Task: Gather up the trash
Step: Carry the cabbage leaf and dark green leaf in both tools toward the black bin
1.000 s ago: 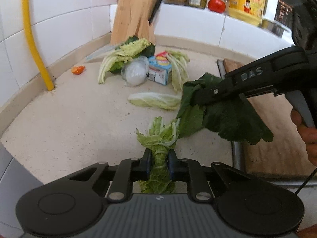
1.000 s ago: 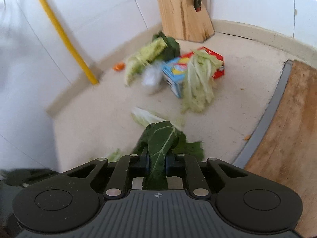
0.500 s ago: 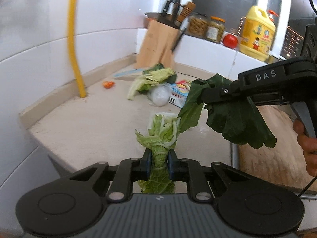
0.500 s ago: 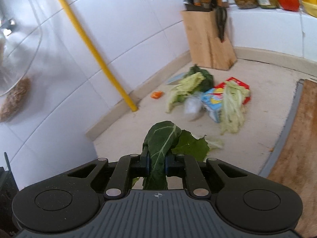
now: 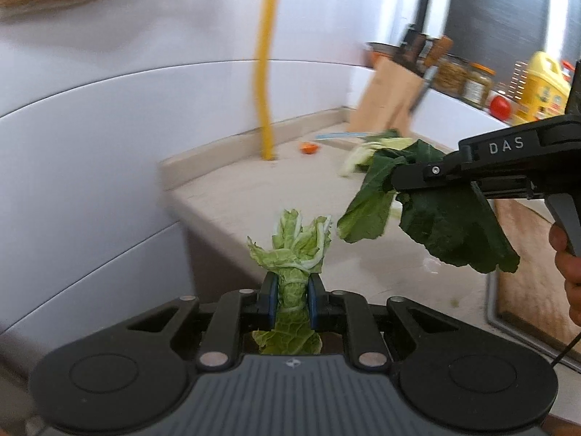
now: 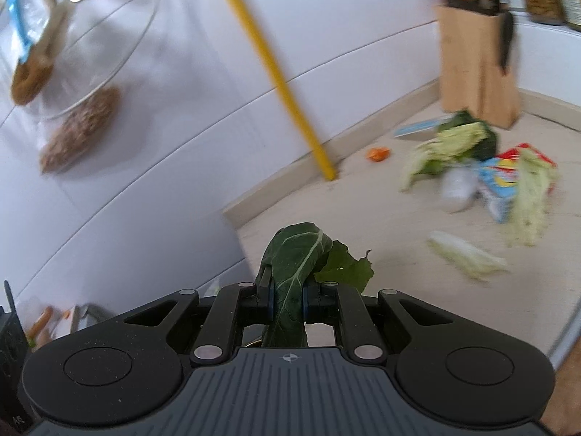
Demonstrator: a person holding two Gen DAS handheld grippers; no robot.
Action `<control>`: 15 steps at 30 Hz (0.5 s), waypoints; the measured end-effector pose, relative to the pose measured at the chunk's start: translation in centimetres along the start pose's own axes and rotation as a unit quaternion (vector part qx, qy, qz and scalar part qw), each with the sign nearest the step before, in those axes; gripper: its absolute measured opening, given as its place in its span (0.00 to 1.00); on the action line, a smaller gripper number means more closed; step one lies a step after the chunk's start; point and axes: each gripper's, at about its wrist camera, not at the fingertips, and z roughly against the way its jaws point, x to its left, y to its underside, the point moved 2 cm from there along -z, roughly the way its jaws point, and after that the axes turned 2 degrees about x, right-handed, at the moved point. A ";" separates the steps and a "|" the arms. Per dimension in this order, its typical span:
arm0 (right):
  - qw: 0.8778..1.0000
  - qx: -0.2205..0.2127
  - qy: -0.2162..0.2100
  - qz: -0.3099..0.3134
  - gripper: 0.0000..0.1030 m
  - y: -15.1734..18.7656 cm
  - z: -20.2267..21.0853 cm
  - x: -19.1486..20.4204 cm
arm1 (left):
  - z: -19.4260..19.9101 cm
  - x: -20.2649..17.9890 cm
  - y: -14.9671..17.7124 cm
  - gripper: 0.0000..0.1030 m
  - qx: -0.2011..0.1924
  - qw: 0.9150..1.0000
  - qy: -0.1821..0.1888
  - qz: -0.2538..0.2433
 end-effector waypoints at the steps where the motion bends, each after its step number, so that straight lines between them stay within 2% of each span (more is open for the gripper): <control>1: 1.000 0.005 -0.008 0.005 0.16 0.0 -0.5 0.6 | 0.3 0.6 0.3 0.12 0.000 1.000 -0.009 0.007; 15: 0.991 0.082 -0.079 0.072 0.16 2.0 -6.2 7.1 | 2.4 5.2 2.9 0.12 0.002 0.994 -0.094 0.062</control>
